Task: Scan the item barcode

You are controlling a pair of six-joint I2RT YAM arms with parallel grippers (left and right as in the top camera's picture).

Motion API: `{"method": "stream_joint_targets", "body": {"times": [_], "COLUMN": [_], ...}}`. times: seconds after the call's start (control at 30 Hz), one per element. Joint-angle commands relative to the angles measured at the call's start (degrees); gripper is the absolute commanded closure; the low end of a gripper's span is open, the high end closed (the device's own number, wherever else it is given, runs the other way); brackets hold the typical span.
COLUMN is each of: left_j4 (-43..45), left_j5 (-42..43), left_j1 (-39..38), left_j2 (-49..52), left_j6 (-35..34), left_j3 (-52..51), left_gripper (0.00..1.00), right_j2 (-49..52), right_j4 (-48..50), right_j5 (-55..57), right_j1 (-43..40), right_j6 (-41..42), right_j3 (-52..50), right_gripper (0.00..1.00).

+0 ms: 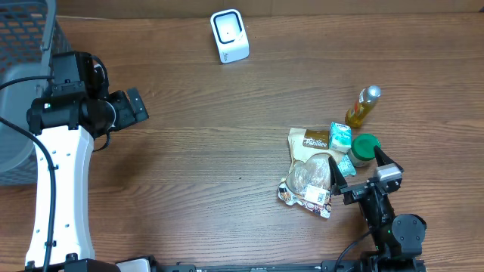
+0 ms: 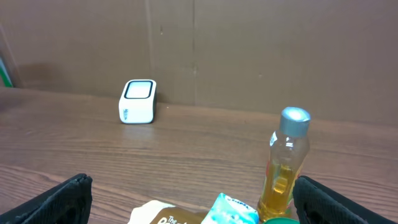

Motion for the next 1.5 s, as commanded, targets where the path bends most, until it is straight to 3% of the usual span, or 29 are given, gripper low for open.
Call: {"method": "stream_joint_targets", "body": {"times": [0.0, 0.17, 1.47], "left_j4": [0.1, 0.1, 0.1], "left_j5": [0.1, 0.1, 0.1], "left_j1": [0.2, 0.2, 0.2], "left_j2": [-0.5, -0.5, -0.5], "left_j6": [-0.4, -0.4, -0.4], "left_j3": [0.8, 0.8, 0.8], "left_gripper": [0.00, 0.01, 0.01], "right_j2": [-0.5, -0.5, -0.5], "right_j4": [1.0, -0.9, -0.8], "right_j5": [1.8, 8.7, 8.9], "right_j1": [-0.1, -0.1, -0.1], "right_j6": [1.7, 10.5, 10.5], "right_j3": [-0.6, -0.6, -0.6], "right_gripper": [0.00, 0.00, 0.00]}}
